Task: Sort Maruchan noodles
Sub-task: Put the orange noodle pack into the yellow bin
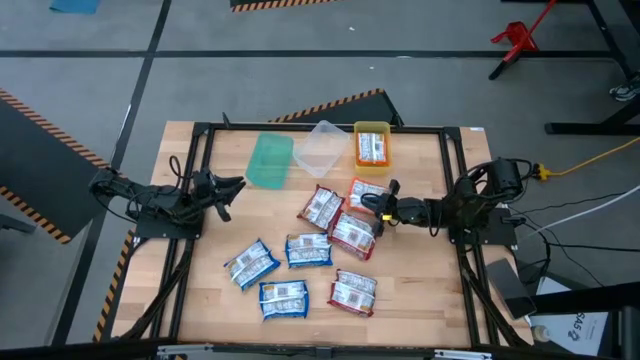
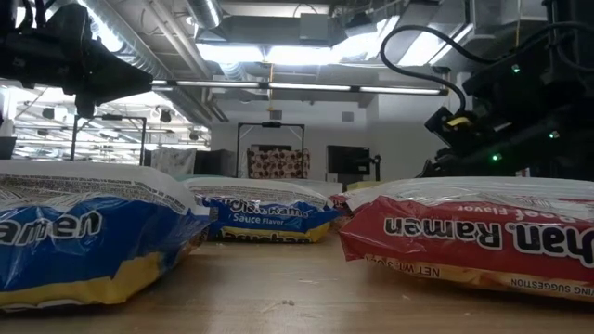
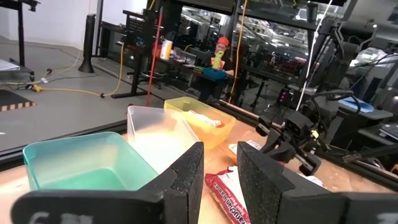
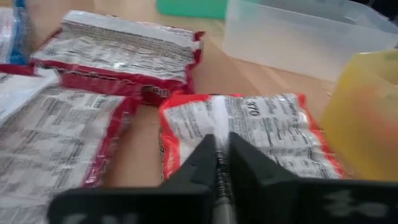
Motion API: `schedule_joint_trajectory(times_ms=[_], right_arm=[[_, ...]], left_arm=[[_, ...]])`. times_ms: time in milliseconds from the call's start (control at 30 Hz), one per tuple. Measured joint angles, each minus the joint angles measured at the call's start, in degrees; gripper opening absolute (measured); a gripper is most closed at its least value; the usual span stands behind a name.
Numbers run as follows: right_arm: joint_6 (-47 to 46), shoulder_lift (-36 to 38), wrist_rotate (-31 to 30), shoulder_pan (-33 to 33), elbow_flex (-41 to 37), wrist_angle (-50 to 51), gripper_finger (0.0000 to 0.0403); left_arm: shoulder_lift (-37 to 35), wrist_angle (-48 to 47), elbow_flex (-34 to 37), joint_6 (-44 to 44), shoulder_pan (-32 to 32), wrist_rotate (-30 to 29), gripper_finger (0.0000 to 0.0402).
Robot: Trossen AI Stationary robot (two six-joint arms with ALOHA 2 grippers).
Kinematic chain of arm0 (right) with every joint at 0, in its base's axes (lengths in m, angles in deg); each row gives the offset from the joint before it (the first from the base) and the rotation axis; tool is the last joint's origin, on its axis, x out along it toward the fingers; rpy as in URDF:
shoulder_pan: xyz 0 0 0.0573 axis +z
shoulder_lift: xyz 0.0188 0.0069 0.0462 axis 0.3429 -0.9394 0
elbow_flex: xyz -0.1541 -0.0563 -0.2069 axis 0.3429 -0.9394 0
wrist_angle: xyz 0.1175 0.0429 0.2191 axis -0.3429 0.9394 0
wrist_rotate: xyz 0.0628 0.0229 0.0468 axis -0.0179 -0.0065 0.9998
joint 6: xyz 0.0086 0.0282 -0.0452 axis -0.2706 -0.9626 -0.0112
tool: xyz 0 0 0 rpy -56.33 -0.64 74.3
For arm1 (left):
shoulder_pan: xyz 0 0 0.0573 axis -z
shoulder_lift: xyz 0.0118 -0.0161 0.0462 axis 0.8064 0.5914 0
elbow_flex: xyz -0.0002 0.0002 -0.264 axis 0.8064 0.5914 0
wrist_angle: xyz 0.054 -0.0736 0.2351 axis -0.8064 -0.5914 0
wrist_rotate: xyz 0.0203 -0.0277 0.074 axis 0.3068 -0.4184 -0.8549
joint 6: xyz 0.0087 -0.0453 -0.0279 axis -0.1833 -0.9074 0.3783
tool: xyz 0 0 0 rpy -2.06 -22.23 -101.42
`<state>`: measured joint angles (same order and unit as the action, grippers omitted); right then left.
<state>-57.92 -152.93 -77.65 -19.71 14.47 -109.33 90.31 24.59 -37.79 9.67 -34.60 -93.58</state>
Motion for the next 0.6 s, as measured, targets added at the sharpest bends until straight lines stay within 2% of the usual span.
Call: schedule_joint_trajectory(times_ms=[600], right_arm=[[-3.52, 2.74, -0.93, -0.03, 2.71, -1.28, 0.0001]], left_arm=[[-0.01, 0.02, 0.00, -1.44, 0.00, 0.48, 0.0090]])
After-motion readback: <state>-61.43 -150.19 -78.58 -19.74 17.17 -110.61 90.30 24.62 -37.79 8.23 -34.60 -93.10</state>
